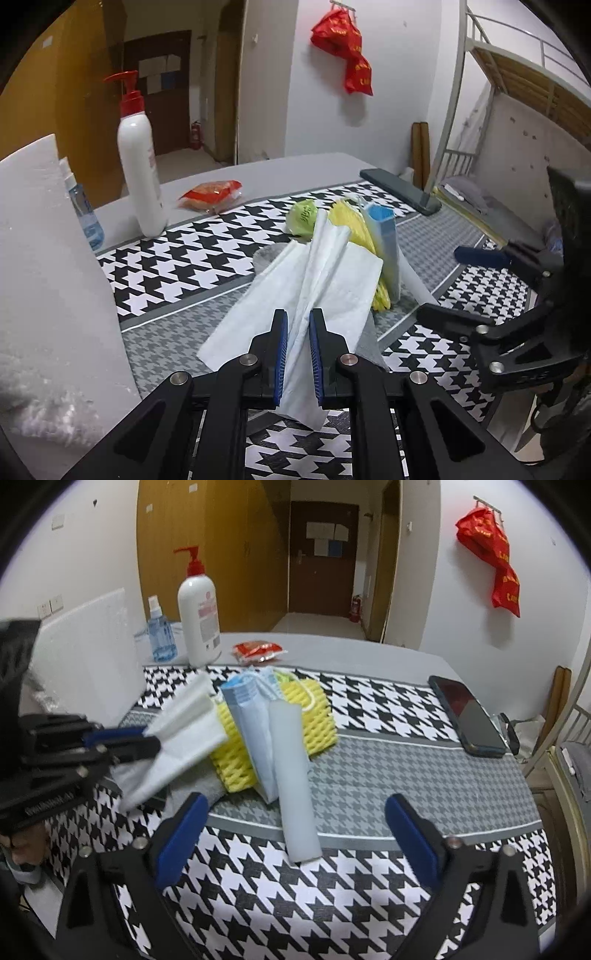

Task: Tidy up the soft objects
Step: 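Close the left gripper on the white tissue while the right gripper approaches the white foam stick, then lift the white tissue with the left gripper while the right gripper grasps the white foam stick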

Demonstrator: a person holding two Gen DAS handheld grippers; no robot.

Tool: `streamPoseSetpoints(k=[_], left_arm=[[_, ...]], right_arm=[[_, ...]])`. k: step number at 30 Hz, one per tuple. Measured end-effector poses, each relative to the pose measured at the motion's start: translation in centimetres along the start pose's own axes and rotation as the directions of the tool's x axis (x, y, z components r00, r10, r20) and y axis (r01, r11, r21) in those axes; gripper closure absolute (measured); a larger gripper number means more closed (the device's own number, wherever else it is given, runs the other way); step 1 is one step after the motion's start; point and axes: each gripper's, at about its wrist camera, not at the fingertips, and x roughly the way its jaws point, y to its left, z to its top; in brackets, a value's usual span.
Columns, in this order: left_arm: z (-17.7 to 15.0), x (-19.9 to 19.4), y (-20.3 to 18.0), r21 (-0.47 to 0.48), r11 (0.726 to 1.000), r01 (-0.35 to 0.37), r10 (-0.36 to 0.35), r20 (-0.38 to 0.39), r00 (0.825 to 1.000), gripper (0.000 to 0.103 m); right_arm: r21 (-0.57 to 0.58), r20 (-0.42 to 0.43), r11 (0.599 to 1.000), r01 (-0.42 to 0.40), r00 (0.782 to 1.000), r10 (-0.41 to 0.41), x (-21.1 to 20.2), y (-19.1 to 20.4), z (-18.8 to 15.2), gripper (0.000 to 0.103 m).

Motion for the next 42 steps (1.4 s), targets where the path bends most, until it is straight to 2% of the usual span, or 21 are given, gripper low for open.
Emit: streamPoseSetpoints(k=[5, 10, 12, 15, 16, 21, 33, 41, 42], left_arm=[[0.1, -0.4, 0.1, -0.004, 1.000, 0.007, -0.007, 0.015, 1.000, 0.090], [0.1, -1.0, -0.1, 0.002, 1.000, 0.014, -0.014, 0.032, 0.999, 0.090], [0.1, -0.9, -0.1, 0.000, 1.000, 0.013, -0.013, 0.029, 0.999, 0.090], [0.1, -1.1, -0.1, -0.006, 1.000, 0.014, -0.014, 0.034, 0.999, 0.090], [0.1, -1.2, -0.1, -0.005, 1.000, 0.014, -0.014, 0.036, 0.999, 0.090], [0.1, -1.2, 0.0, -0.005, 1.000, 0.014, -0.014, 0.041, 0.999, 0.090], [0.3, -2.6, -0.1, -0.005, 1.000, 0.026, -0.025, 0.095, 0.995, 0.090], [0.7, -3.8, 0.0, -0.008, 0.997, 0.077, -0.075, 0.130, 0.989, 0.090], [0.7, -3.8, -0.1, -0.002, 0.997, 0.076, -0.075, 0.129, 0.989, 0.090]], right_arm=[[-0.026, -0.067, 1.000, -0.016, 0.998, 0.014, 1.0, -0.2, -0.8, 0.031], [-0.033, -0.084, 0.999, -0.043, 0.996, 0.041, 1.2, -0.2, -1.0, 0.052], [-0.039, -0.084, 0.998, -0.045, 0.996, 0.042, 1.2, -0.1, -0.9, 0.056], [-0.042, -0.091, 0.998, -0.040, 0.995, 0.037, 1.5, -0.1, -0.8, 0.058], [-0.043, -0.095, 0.998, -0.039, 0.995, 0.034, 1.6, -0.1, -0.9, 0.065], [-0.033, -0.102, 0.999, -0.023, 0.995, 0.020, 1.8, -0.4, -0.9, 0.078], [0.040, -0.040, 0.999, -0.009, 0.999, 0.011, -0.9, -1.7, -0.6, 0.082], [0.097, 0.009, 0.995, 0.016, 1.000, -0.017, -4.2, -2.6, -0.9, 0.082], [0.100, 0.014, 0.995, 0.019, 1.000, -0.021, -4.5, -2.7, -1.0, 0.085]])
